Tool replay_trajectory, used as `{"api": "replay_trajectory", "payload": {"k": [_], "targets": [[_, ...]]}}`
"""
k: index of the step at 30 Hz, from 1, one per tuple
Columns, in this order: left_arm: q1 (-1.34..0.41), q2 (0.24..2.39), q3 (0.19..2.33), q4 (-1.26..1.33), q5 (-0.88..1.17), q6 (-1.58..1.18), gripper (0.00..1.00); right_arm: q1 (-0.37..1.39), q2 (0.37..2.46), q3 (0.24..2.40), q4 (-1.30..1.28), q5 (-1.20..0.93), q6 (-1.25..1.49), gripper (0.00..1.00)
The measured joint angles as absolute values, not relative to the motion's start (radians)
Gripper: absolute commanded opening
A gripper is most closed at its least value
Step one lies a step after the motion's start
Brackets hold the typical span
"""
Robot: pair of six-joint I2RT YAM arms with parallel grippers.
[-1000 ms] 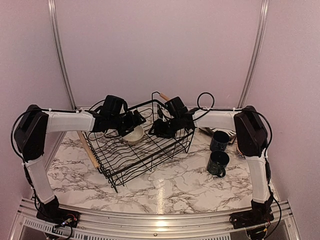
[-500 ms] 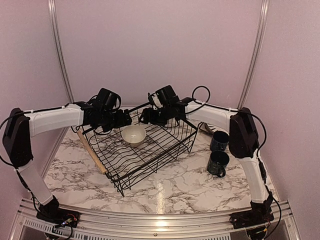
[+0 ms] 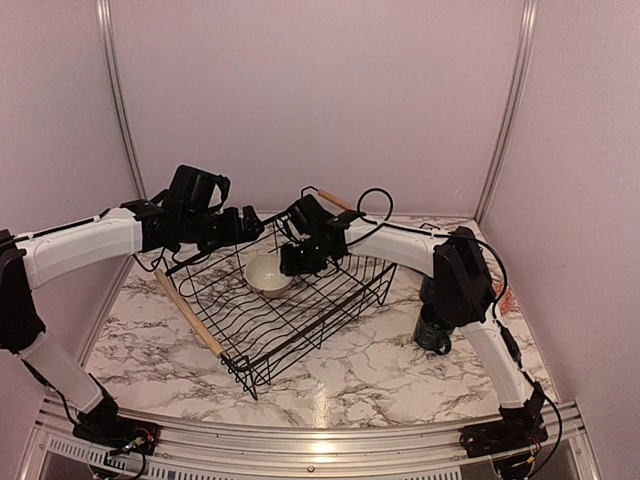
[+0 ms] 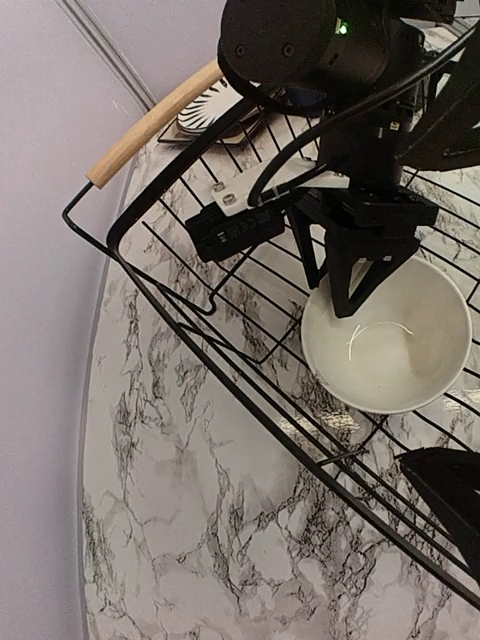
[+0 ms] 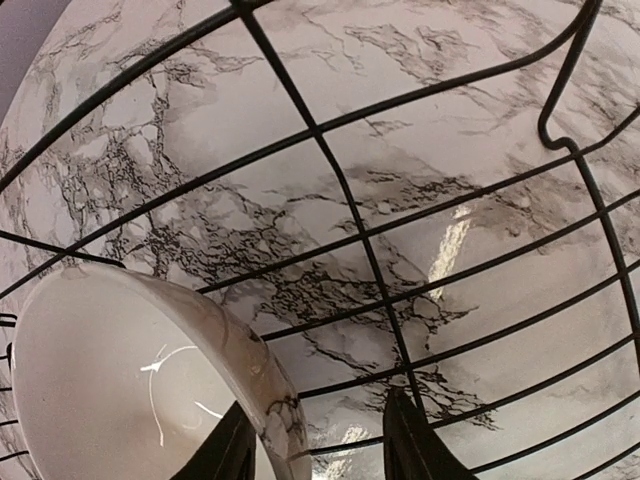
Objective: Unload the mixed dishes from the dish rack
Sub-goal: Grab the bowl from the dish rack.
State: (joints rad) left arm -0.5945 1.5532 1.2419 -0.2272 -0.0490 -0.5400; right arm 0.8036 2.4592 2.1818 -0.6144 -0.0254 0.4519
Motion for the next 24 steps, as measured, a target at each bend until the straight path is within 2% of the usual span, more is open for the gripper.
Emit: {"api": "replay_trajectory", "payload": {"k": [3,5,10,17,24], "targets": [[-0.595,1.515,1.248,-0.228,-0.033,-0.514,0.99,0.806,2.46,2.196,-0.628,-0.008,0.444,0.26],[-0.595,1.486,1.257,-0.227,-0.03,-0.498,0.99,0.806,2.46,2.21,-0.638,-0.005,0.44,0.15],[-0.595,1.384,1.271,-0.222,-0.054,-0.441,0.99,0.806,2.467,2.254,-0.648,0.007,0.437,0.0],[-0.588,1.306,1.291,-0.188,-0.165,-0.393,0.99,0.806,2.481,2.26,-0.678,0.039,0.433,0.0],[-0.571,1.3,1.19,-0.187,-0.239,-0.416,0.99,0.804,2.474,2.239,-0.663,0.033,0.435,0.0]]}}
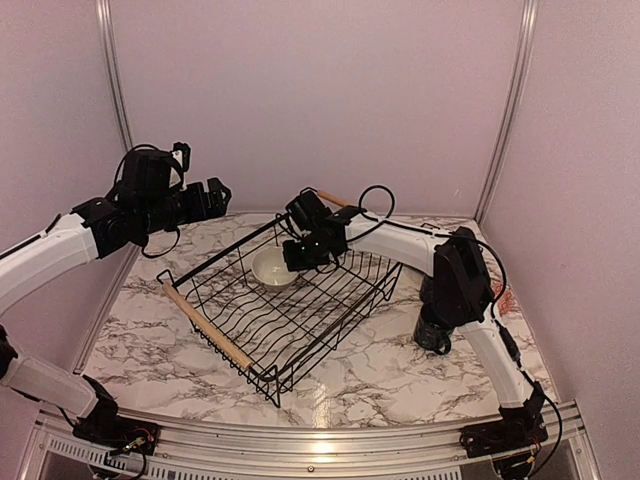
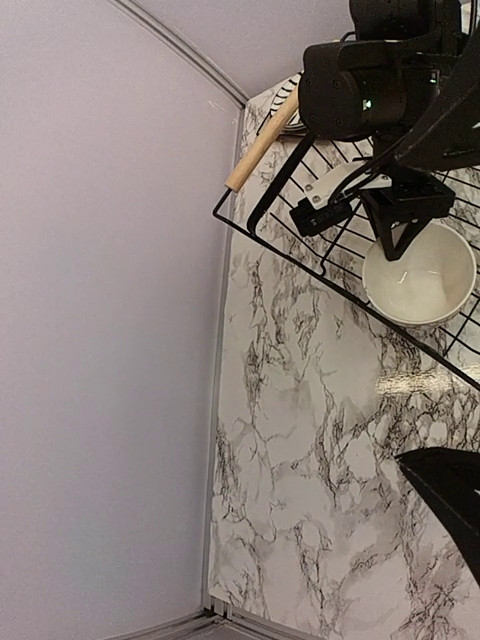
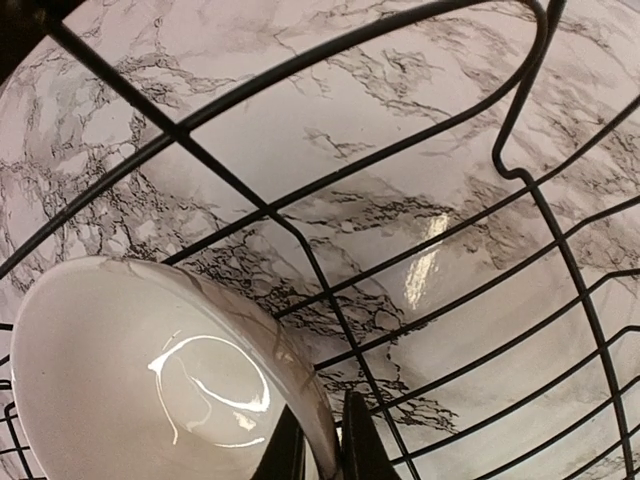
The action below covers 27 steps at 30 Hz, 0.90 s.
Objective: Unload the mixed dishes from the dish rack
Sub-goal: Grab the bowl from the dish rack, then place the bowl in the bowl.
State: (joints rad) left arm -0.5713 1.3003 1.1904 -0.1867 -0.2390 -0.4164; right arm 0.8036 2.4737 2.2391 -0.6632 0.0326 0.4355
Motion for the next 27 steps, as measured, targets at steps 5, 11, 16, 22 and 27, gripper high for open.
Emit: {"api": "replay_trajectory", "payload": {"k": [5,11,16,22,27], "targets": [[-0.571,1.247,1.187,-0.18,-0.245,-0.412,0.99,0.796,2.421,2.215,-0.666,0.01,0.432,0.0],[-0.571,1.159,1.188,-0.13,-0.245,-0.403,0.99,0.783,2.252,2.201,-0.664,-0.013,0.418,0.0],[-0.571,1.156,1.188,-0.12,-0.242,-0.403,0.99,0.753,1.991,2.033,-0.616,-0.001,0.397,0.0],[-0.571,1.156,1.188,-0.116,-0.234,-0.398,0.99,0.68,1.617,1.678,-0.606,0.107,0.376,0.0],[-0.571,1.161,1.188,-0.102,-0.217,-0.395,0.99,0.572,1.351,1.441,-0.655,0.226,0.377,0.0]]}}
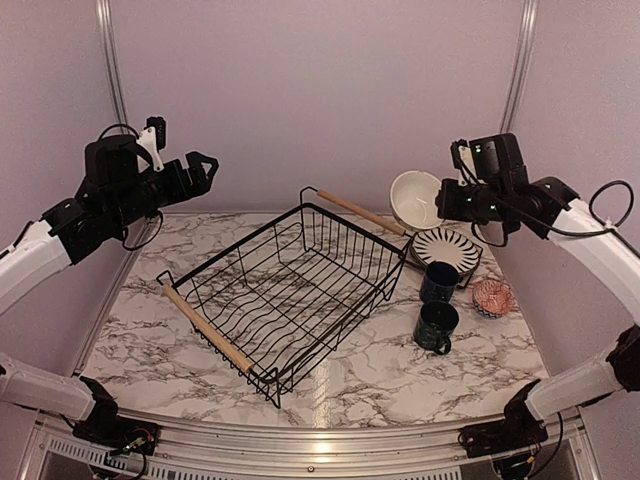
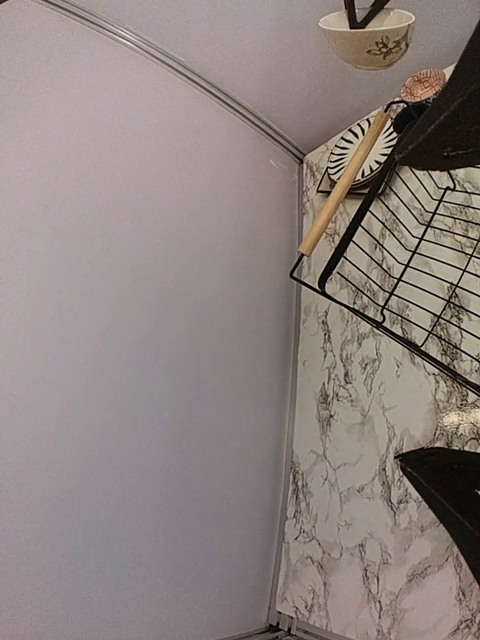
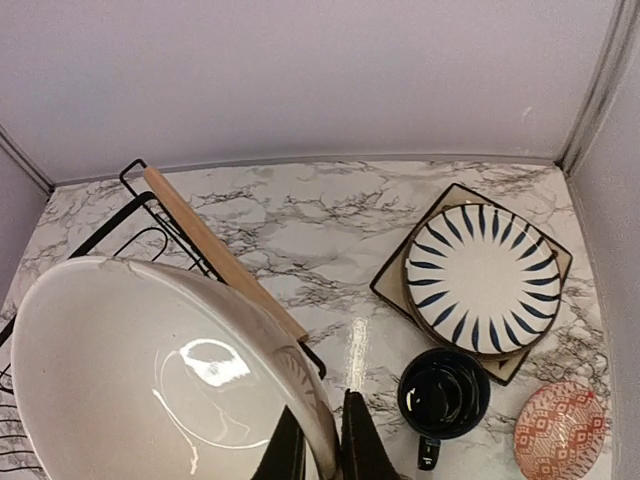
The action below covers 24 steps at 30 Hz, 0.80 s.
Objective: Unload the mixed dishes from the dish rack
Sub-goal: Place the bowl in the bowl.
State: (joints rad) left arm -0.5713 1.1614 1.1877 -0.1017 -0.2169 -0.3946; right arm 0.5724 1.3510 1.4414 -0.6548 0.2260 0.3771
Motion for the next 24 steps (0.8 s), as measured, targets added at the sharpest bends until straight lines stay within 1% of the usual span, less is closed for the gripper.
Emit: {"api": "replay_trajectory", "payload": {"k": [5,10,14,17,24], "targets": [[-0.571,1.187,1.188,-0.086,-0.195,-0.396,0.99,0.349,1.15,1.274,-0.694,0.282,0.407,0.0],[-0.571,1.211,1.192,-0.08,-0.173,-0.399,0.99,0.064,1.136,1.146,-0.7,0.268,0.437,0.0],[-0.571,1.211,1.193,-0.08,-0.165,-0.402,0.99,-0.16,1.178,1.015,-0.68,0.154,0.442,0.0],[-0.571,1.209,1.193,-0.08,-0.165,-0.404,0.99,-0.237,1.232,0.952,-0.659,0.089,0.442,0.0],[-0.571,1.198,1.193,-0.08,-0.165,-0.404,0.99,-0.241,1.326,0.918,-0.579,0.007,0.441,0.0]]}}
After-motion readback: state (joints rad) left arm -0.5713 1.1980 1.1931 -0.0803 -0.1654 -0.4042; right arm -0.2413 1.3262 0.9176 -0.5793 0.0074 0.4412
